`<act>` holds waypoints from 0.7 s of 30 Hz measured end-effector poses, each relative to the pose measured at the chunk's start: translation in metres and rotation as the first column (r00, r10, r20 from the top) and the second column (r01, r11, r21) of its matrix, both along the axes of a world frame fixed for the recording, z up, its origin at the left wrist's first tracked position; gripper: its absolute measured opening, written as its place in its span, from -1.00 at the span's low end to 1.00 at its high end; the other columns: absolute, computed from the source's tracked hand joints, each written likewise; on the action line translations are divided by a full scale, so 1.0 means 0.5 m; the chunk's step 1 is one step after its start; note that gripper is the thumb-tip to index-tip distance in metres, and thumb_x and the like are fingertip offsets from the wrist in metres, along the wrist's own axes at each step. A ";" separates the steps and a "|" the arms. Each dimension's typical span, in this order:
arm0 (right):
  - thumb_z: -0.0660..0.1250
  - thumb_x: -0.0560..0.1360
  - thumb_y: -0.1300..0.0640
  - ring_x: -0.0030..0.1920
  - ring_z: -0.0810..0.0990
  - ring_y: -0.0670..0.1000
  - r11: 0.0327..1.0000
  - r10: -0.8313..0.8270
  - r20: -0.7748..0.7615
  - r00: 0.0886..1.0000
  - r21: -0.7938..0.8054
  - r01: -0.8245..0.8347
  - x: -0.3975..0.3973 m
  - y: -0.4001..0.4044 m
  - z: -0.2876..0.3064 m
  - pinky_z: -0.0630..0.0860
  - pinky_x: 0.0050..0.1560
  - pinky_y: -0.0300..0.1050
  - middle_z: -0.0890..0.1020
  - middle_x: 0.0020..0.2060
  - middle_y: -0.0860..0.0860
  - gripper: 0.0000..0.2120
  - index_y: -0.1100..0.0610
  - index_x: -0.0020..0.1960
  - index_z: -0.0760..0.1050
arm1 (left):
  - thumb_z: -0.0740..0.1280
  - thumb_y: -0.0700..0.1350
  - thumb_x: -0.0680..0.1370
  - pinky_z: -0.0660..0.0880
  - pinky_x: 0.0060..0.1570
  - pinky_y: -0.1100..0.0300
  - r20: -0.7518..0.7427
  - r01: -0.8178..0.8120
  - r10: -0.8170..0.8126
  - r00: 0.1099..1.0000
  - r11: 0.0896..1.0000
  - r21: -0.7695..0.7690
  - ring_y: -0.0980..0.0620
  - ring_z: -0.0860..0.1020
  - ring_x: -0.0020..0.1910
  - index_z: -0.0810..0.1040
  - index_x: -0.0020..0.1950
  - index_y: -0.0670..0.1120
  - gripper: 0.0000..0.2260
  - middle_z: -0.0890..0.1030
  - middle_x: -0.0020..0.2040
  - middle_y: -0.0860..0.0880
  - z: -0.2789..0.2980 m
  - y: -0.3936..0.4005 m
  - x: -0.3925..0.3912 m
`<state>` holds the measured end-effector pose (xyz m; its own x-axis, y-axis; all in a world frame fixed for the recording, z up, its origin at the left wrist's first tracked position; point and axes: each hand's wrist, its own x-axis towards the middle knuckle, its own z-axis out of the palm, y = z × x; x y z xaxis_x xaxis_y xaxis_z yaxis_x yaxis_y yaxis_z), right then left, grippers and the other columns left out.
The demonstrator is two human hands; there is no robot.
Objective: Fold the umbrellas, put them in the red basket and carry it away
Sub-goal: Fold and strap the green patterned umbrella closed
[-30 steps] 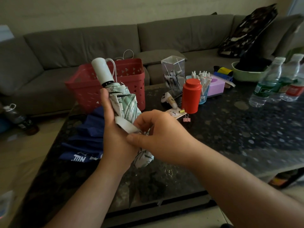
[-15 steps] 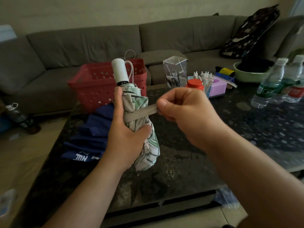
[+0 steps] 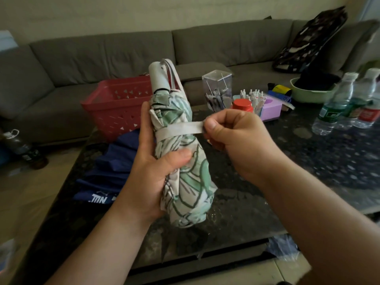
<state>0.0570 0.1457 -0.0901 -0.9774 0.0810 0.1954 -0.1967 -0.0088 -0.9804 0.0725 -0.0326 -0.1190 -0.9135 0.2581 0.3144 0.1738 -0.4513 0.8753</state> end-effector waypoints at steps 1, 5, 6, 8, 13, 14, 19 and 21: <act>0.42 0.60 0.26 -0.30 0.59 -0.07 0.999 0.024 0.014 1.000 -0.041 -0.023 0.001 -0.004 0.000 0.53 -0.19 -0.15 0.68 -0.34 -0.01 -0.82 0.12 -0.18 0.64 | 0.33 -0.36 0.50 0.67 0.00 -0.10 -0.015 0.026 -0.026 1.000 1.000 0.002 -0.20 0.66 0.28 0.17 0.62 0.39 -0.11 0.58 0.46 -0.01 0.002 0.000 0.004; 0.34 0.63 0.29 -0.33 0.60 -0.02 0.962 0.181 0.086 0.980 -0.224 -0.158 0.019 -0.028 -0.001 0.57 -0.28 -0.12 0.65 -0.34 0.05 -0.80 0.19 -0.16 0.58 | 0.35 -0.31 0.45 0.66 -0.12 0.05 0.012 0.068 -0.068 0.998 0.997 0.047 -0.08 0.71 0.07 0.25 0.65 0.22 -0.17 0.58 0.36 -0.14 -0.003 -0.004 0.005; 0.33 0.65 0.28 -0.35 0.60 0.01 0.940 0.234 0.111 0.966 -0.278 -0.196 0.025 -0.034 -0.002 0.58 -0.33 -0.10 0.63 -0.35 0.07 -0.80 0.19 -0.16 0.56 | 0.42 -0.30 0.41 0.66 -0.15 0.06 0.058 0.117 -0.122 0.991 0.990 0.078 -0.06 0.70 0.00 0.25 0.66 0.16 -0.14 0.57 0.29 -0.17 -0.005 -0.009 0.003; 0.31 0.65 0.25 -0.39 0.58 0.03 0.897 0.320 0.140 0.937 -0.364 -0.252 0.034 -0.042 -0.001 0.56 -0.40 -0.10 0.60 -0.37 0.10 -0.81 0.20 -0.14 0.54 | 0.62 -0.20 0.27 0.64 -0.20 0.07 0.182 0.276 -0.303 0.936 0.948 0.159 -0.06 0.66 -0.12 0.32 0.60 -0.07 -0.07 0.58 0.11 -0.18 -0.008 -0.021 -0.005; 0.37 0.62 0.22 -0.42 0.46 0.03 0.912 0.318 0.151 0.936 -0.317 -0.259 0.043 -0.047 0.004 0.46 -0.42 -0.10 0.49 -0.41 0.07 -0.83 0.17 -0.15 0.51 | 0.53 -0.13 0.37 0.50 0.25 -0.03 0.223 0.533 -0.594 0.773 0.799 0.279 -0.11 0.62 0.10 0.43 0.46 -0.12 -0.33 0.61 0.17 -0.12 -0.009 -0.042 -0.010; 0.37 0.62 0.23 -0.40 0.46 0.08 0.922 0.286 0.147 0.947 -0.311 -0.231 0.041 -0.047 0.001 0.48 -0.37 -0.08 0.49 -0.38 0.11 -0.81 0.17 -0.17 0.50 | 0.54 -0.14 0.36 0.51 0.25 -0.08 0.213 0.524 -0.577 0.788 0.811 0.259 -0.15 0.62 0.13 0.38 0.53 -0.10 -0.24 0.62 0.19 -0.15 -0.004 -0.042 -0.009; 0.39 0.61 0.25 -0.08 0.50 0.21 0.924 0.273 0.148 0.951 -0.314 -0.216 0.038 -0.048 -0.014 0.49 -0.08 0.13 0.56 -0.11 0.22 -0.80 0.14 -0.19 0.51 | 0.69 0.12 0.26 0.63 0.07 0.05 0.227 0.227 -0.222 0.948 0.974 0.007 -0.04 0.68 0.04 0.62 0.42 0.04 -0.25 0.70 0.11 -0.11 0.003 -0.037 -0.007; 0.38 0.62 0.22 -0.09 0.53 0.17 0.934 0.270 0.142 0.952 -0.279 -0.223 0.038 -0.044 -0.014 0.52 -0.07 0.09 0.58 -0.14 0.19 -0.80 0.11 -0.18 0.51 | 0.61 0.25 0.38 0.62 0.10 0.02 0.243 0.272 -0.247 0.938 0.959 -0.076 -0.09 0.66 0.18 0.42 0.59 -0.01 -0.15 0.65 0.29 -0.13 0.013 -0.032 -0.006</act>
